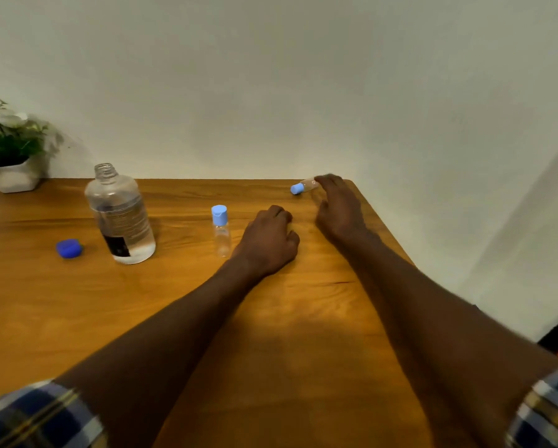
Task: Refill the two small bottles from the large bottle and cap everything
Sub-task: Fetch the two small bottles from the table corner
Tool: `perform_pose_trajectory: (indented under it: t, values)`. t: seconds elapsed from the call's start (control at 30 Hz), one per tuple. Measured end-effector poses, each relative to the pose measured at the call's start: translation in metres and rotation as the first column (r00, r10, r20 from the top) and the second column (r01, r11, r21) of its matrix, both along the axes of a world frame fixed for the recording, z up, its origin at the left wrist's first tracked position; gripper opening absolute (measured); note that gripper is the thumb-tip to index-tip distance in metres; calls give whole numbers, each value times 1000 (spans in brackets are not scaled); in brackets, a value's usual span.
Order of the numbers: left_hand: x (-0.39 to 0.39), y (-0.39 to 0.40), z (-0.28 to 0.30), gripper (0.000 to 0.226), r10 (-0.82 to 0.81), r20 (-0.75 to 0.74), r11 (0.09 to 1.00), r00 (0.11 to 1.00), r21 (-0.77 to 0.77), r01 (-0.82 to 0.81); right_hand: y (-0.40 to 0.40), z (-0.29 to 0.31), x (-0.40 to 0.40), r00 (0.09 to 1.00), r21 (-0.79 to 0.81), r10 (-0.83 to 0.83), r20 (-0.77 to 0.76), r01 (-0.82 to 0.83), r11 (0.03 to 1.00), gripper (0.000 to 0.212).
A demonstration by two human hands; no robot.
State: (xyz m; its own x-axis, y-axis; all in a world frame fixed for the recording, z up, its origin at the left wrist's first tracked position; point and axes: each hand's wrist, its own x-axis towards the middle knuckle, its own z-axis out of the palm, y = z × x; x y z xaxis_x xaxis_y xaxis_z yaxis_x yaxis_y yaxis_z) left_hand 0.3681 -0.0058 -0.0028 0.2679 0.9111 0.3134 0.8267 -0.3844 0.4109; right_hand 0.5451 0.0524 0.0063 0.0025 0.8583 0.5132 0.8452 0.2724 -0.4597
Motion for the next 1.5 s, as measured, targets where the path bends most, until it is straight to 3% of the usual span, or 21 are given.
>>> perform_pose_trajectory:
  t: [0.13,0.33,0.4,0.47,0.5,0.53,0.6,0.63,0.7,0.8,0.87,0.97,1.03,1.17,1.3,1.5]
  values:
    - [-2,5,-6,46,20,-39,999,999,32,-18,46,4,-7,985,-81,84,152,-73,994,67]
    - [0,2,-2,41,17,-41,999,999,44,-15,80,5,-12,956,-87,-4,295,30,996,28]
    - [1,1,0,41,13,-42,999,999,39,-11,66,7,-12,987,-42,-68,144,75,996,28]
    - [-2,-2,3,36,-10,-18,998,1000,55,11,43,10,-17,981,-13,-111,-158,110,994,28]
    - [-3,-6,5,30,-33,18,997,999,70,32,29,12,-19,934,-29,-114,-339,111,993,29]
    - [-5,-12,8,24,-63,73,995,995,86,56,12,15,-24,845,-62,-112,-523,93,994,30]
    - [-9,-31,13,21,-117,201,989,973,116,95,-20,20,-34,584,-122,-99,-806,-1,992,30]
    - [-12,-45,15,23,-135,260,987,956,125,105,-37,23,-40,475,-134,-89,-875,-62,989,29]
    - [-20,-76,19,23,-154,394,985,906,134,109,-64,25,-51,383,-121,-48,-923,-168,978,31]
    - [-44,-121,26,21,-112,607,987,787,161,17,-90,22,-72,441,-123,1,-898,-253,960,22]
    - [-71,-140,26,22,-50,649,979,760,182,-92,-101,16,-89,486,-94,44,-873,-257,962,21]
    - [-107,-146,22,23,140,666,958,733,98,-271,-109,5,-107,693,-70,54,-719,-149,986,32]
    - [-119,-142,21,24,221,652,946,725,39,-323,-109,3,-113,770,-101,19,-637,-108,989,36]
    - [-123,-123,17,30,291,599,952,746,-105,-287,-115,3,-119,841,-137,42,-540,-137,981,37]
    - [-129,-111,13,27,352,639,935,684,-271,-228,-115,0,-114,888,-189,60,-455,-162,969,37]
    - [-130,-109,12,24,335,640,940,691,-272,-204,-120,12,-106,927,-332,77,-367,-208,920,79]
